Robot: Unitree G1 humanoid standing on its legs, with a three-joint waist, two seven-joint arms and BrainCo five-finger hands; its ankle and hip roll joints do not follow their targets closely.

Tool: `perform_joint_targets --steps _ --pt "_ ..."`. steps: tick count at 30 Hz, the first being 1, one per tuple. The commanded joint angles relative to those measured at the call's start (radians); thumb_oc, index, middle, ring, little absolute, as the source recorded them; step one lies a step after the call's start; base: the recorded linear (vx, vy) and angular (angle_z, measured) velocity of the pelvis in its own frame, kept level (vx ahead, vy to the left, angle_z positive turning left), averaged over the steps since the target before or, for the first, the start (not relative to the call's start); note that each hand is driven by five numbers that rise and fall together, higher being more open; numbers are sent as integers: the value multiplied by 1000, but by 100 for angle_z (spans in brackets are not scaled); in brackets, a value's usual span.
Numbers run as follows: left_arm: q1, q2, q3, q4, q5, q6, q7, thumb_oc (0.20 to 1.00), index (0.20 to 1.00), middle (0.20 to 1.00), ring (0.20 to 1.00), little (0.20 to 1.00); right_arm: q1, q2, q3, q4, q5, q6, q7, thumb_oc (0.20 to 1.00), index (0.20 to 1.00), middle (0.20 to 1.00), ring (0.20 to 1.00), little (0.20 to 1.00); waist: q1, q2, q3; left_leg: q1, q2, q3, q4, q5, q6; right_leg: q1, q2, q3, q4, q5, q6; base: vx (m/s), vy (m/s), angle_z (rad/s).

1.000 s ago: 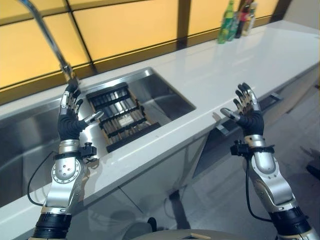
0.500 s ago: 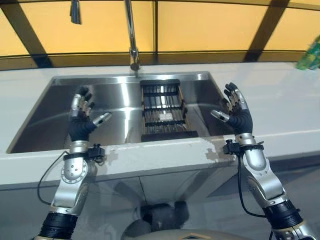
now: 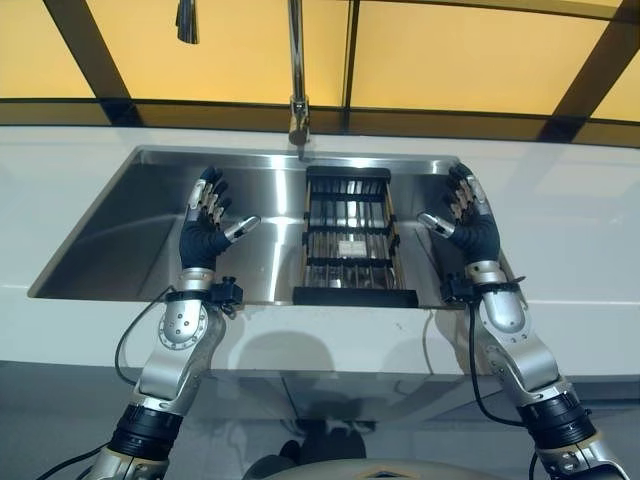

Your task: Pick up plates and place into dishwasher.

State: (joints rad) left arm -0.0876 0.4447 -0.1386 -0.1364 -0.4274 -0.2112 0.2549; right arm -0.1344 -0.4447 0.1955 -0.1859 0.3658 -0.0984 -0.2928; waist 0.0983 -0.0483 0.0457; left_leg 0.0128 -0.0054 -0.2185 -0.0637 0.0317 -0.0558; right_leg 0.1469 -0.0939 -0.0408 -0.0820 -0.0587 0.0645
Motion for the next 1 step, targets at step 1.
perform_joint_targets --steps 1 --pt "-70 11 -3 -9 -20 -33 -9 1000 1000 1000 1000 1000 -28 -9 -30 -45 -11 -33 3 1000 1000 1000 1000 1000 5 5 -87 8 73 59 39 -62 -36 -102 -79 11 16 100 94 -3 -3 11"
